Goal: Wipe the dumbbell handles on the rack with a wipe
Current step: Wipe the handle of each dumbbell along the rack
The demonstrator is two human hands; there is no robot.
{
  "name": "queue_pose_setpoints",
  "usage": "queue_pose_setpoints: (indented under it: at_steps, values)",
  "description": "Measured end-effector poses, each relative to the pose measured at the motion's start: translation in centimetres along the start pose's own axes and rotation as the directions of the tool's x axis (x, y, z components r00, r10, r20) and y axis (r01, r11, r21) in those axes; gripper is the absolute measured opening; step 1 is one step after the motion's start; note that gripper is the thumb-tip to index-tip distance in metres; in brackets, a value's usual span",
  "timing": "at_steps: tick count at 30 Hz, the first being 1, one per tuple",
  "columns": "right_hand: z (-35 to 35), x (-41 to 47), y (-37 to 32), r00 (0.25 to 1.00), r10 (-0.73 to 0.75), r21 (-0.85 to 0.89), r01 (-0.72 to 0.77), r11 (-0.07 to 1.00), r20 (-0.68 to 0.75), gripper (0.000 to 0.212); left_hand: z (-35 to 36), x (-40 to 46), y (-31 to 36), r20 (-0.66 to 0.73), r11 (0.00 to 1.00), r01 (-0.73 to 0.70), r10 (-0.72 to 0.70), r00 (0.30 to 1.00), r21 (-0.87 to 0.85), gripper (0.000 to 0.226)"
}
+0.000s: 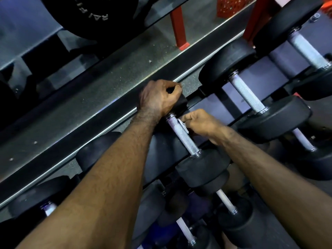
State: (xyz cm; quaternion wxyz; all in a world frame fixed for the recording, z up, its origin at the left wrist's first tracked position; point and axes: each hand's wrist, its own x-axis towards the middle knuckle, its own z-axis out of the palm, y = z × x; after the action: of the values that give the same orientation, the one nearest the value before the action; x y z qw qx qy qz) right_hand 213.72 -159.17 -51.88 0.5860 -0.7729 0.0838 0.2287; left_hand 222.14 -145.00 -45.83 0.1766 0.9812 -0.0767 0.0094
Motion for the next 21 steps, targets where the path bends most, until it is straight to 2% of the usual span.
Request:
queue_pose_setpoints:
  at_steps: [3, 5, 8, 11, 16, 18, 21]
  values:
    - [-0.4, -1.4, 2.3, 0.998, -0.022, -0.132, 0.014, 0.991, -0.058, 0.011, -0.1, -0.1, 0.2, 0.004, 1.000, 0.007, -0.007, 1.000, -0.003, 0.033]
    - [-0.5, -2.1, 3.3, 0.997, -0.013, -0.105, 0.004, 0.994, -0.081, 0.005, -0.1, 0.0, 0.1, 0.010, 1.000, 0.007, -0.007, 1.000, -0.004, 0.033]
    - [0.3, -1.1, 2.0, 0.982, -0.045, -0.032, 0.040, 0.999, -0.185, 0.013, 0.1, 0.0, -0.2, 0.019, 1.000, 0.000, 0.000, 1.000, -0.011, 0.036]
    - [1.1, -0.2, 0.2, 0.965, -0.078, -0.076, 0.061, 0.995, -0.250, 0.017, 0.2, 0.1, -0.4, 0.026, 1.000, 0.006, -0.005, 1.000, -0.019, 0.036]
    - [-0.4, -3.2, 1.5, 0.988, -0.025, -0.379, -0.035, 0.925, -0.151, 0.018, 0.2, 0.2, -0.4, 0.015, 1.000, 0.008, -0.007, 1.000, -0.022, 0.038]
    - [-0.3, -3.2, 1.5, 0.986, -0.045, -0.338, -0.012, 0.941, -0.160, 0.018, 0.2, 0.1, -0.4, 0.013, 1.000, 0.000, 0.000, 1.000, -0.018, 0.036]
    - [1.4, -1.1, -0.2, 0.962, -0.094, -0.245, 0.030, 0.969, -0.255, 0.019, 0.2, 0.1, -0.3, 0.024, 1.000, -0.008, 0.009, 1.000, -0.017, 0.036]
